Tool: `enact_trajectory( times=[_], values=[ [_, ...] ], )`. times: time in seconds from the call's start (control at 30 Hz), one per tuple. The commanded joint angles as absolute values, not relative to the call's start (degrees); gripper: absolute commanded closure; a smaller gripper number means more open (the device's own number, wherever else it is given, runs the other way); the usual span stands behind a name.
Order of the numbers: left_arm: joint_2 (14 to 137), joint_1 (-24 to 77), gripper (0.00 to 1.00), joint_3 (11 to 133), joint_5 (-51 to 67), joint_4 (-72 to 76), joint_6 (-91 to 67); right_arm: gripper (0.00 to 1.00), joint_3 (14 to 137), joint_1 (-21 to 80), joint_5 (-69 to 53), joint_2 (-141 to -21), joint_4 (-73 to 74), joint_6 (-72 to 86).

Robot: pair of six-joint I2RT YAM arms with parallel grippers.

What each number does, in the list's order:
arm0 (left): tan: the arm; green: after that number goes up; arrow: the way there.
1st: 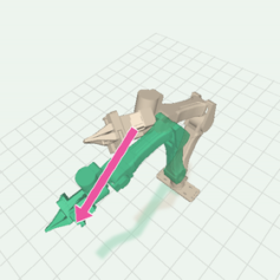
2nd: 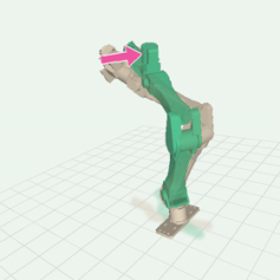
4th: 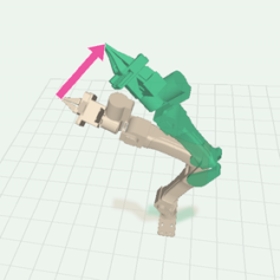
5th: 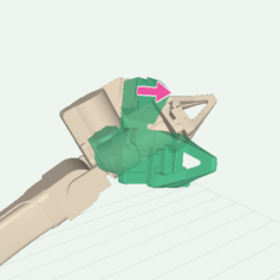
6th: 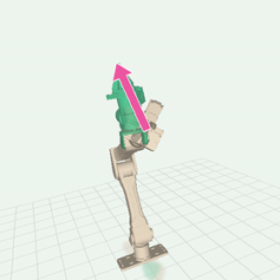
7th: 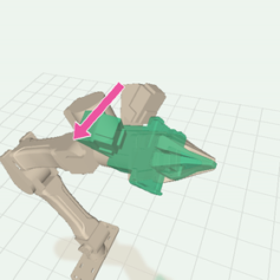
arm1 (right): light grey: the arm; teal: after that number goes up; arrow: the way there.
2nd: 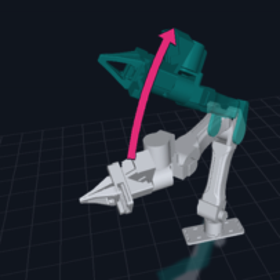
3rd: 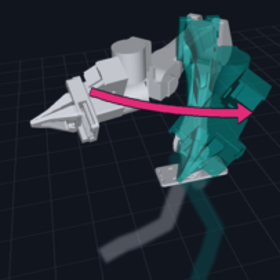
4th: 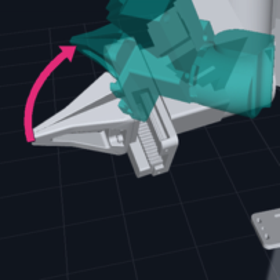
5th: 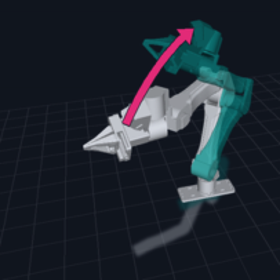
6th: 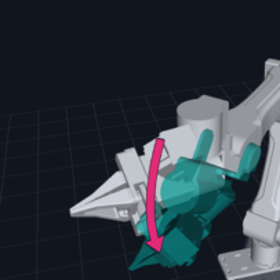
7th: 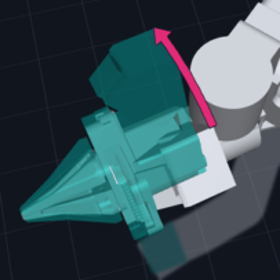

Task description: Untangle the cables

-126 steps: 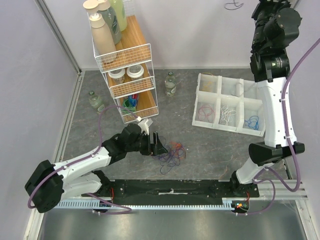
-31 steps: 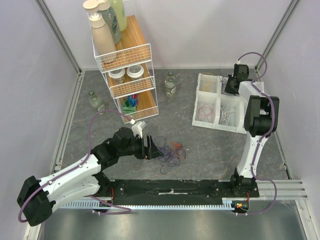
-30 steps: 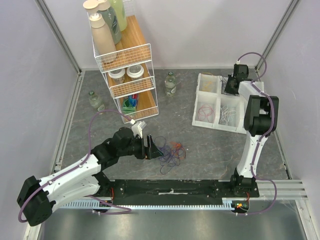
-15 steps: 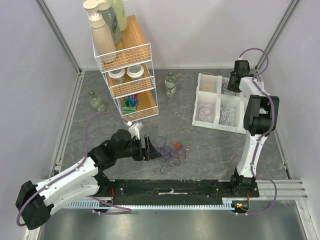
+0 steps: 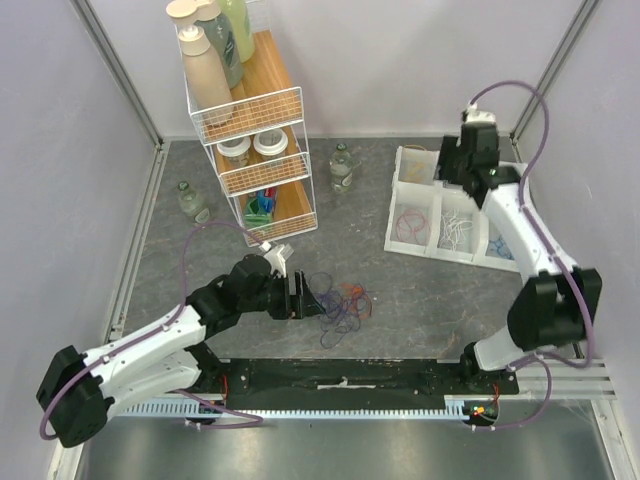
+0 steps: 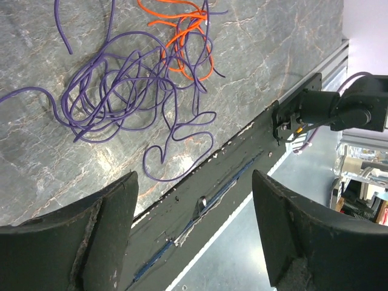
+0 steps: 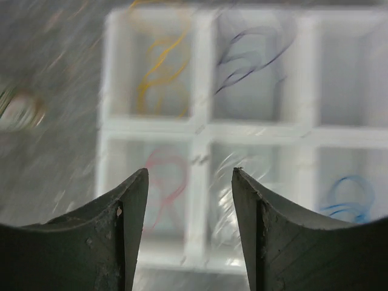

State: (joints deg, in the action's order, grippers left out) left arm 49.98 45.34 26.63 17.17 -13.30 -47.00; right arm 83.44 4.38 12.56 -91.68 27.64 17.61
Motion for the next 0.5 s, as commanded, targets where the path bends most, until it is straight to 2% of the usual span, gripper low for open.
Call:
enact_trajectory(
  times=[0.0,0.1,0.17,0.23,0.33,0.47],
  values=[
    [53.6,45.35,0.18,29.27,17.75,-10.02,-44.82,0.36,64.13,14.39,0.2,-80.53,20.77,24.06],
    [55.63,45.88,0.11,28.92,15.48,-9.58,-45.35,0.36,53.46,25.1,-2.8,-74.11,16.45,28.2],
    [56.42,46.05,0.11,28.74,14.07,-9.58,-45.35,0.35,49.06,33.01,-2.29,-71.29,15.91,30.66],
    [57.47,46.23,0.14,28.91,12.58,-9.67,-44.91,0.35,44.67,40.13,-1.67,-67.78,13.64,33.91],
    [59.67,46.4,0.25,30.58,11.52,-10.37,-44.21,0.36,37.11,47.71,2.19,-62.59,9.94,39.62],
    [62.48,47.02,0.28,31.38,13.53,-8.18,-44.38,0.45,29.02,53.16,0.88,-59.77,-2.25,44.38]
  ],
)
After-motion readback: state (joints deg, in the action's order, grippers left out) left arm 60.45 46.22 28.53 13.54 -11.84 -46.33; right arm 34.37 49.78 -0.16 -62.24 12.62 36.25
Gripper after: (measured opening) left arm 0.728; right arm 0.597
